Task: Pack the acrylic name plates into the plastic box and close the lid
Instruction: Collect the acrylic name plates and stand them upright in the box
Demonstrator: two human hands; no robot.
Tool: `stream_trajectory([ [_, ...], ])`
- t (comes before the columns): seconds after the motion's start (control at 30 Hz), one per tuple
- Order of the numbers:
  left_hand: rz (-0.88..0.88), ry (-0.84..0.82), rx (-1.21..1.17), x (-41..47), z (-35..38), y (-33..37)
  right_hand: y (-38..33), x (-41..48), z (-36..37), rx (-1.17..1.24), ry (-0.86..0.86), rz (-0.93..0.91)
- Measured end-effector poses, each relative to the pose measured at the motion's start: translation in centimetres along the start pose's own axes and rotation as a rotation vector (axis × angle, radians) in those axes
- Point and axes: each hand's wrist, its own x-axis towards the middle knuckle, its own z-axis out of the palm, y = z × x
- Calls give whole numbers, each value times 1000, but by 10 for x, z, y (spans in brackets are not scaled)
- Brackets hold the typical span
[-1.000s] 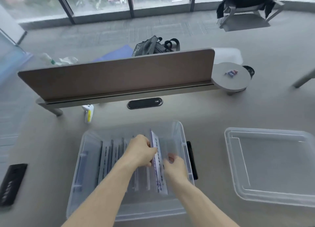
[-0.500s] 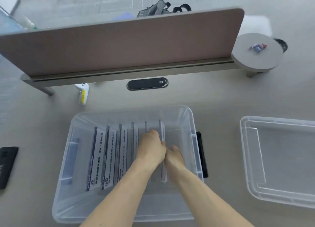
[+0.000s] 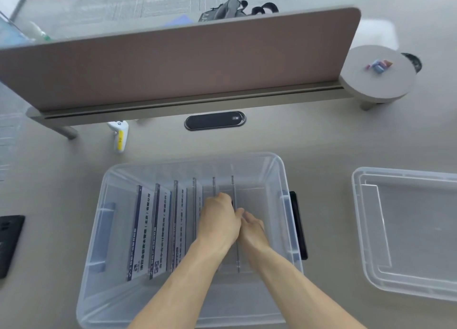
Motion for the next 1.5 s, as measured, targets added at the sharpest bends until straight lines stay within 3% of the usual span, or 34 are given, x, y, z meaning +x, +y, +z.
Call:
stream_trajectory([
  [0.3,17,22,-23,-4,-2,-4,6,2,3,-73,7,-40],
  [0.4,38,127,-109,-7,-16,-8,-1,-7,0,-78,26,-66],
  [0.5,57,227,-40,-9,-33,-19,0,-17,-6,-69,77,-124],
  [0.7,-17,55,72,-7,-27,-30,-11,-39,-2,-103,17,-201],
  [1.03,-10,96,-32,-14,-30,-36,-18,-48,3,-66,11,-206],
  [1.2,131,166,-187,-38,-67,-14,-39,-83,-17,31,4,-280],
  [1.33,318,150,-352,-59,-83,45,-62,-118,-53,201,-45,-396],
  [1.5,547,5,-414,-74,-63,129,-74,-147,-149,358,161,-461],
])
